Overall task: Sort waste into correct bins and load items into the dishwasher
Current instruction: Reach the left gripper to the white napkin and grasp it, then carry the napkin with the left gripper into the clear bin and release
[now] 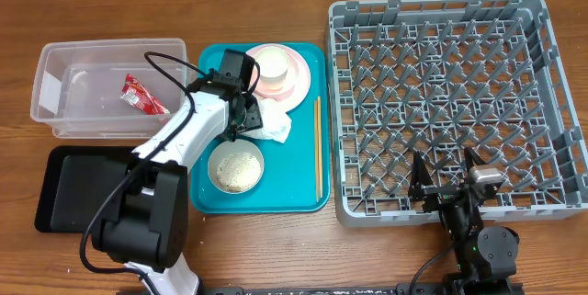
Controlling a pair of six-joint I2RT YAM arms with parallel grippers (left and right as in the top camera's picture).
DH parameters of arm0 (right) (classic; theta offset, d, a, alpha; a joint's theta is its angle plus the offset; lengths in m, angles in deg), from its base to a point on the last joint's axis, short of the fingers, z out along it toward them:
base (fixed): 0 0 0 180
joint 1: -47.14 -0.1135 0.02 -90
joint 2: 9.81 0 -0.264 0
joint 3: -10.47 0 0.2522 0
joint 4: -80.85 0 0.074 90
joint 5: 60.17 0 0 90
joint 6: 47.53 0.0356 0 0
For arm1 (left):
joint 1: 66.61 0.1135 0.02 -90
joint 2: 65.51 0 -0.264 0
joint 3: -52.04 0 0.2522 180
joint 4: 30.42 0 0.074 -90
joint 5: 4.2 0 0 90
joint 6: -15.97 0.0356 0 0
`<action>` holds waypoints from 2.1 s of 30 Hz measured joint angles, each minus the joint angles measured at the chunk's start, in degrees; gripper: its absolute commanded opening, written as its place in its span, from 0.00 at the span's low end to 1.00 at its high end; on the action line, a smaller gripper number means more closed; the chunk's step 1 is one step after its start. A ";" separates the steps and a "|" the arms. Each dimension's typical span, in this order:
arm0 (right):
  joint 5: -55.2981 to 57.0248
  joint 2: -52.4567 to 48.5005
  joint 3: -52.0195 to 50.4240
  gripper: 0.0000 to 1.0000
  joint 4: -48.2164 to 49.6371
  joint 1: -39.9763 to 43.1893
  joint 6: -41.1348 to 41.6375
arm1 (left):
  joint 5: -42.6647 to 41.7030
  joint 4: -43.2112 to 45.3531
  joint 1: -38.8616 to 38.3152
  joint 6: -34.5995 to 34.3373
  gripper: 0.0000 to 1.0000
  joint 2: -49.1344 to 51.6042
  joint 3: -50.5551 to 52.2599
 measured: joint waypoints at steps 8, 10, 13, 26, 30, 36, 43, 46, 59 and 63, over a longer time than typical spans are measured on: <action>0.02 0.00 0.00 1.00 -0.02 0.00 0.02 | 0.02 0.07 0.00 -0.07 0.58 0.02 0.13; 0.00 0.00 0.00 1.00 0.02 0.00 0.00 | 0.02 0.17 0.00 -0.07 0.55 0.35 0.15; 0.02 0.00 0.00 1.00 0.02 0.00 0.00 | 0.00 0.44 0.00 -0.07 0.51 1.55 0.26; 0.02 0.00 0.00 1.00 0.02 0.00 -0.02 | 0.00 1.75 0.00 -0.04 0.08 3.19 0.57; 0.02 0.00 0.00 1.00 0.00 0.00 0.00 | 0.00 0.33 0.00 0.46 0.04 3.19 0.11; 0.00 0.00 0.00 1.00 -0.02 0.00 0.02 | 0.02 -7.82 0.00 1.46 0.04 3.19 -8.70; 0.00 0.00 0.00 1.00 0.02 0.00 -0.02 | 1.73 -16.79 0.42 1.99 0.04 0.90 -24.39; 0.02 0.00 0.00 1.00 0.00 0.00 0.00 | 3.93 -18.80 1.68 2.14 0.04 -0.33 -28.87; 0.00 0.00 0.00 1.00 0.02 0.00 0.00 | 8.85 -19.76 19.52 2.10 0.04 -0.81 -30.42; 0.02 0.00 0.00 1.00 0.00 0.00 0.00 | 9.20 -18.82 23.71 2.10 0.04 -0.81 -29.81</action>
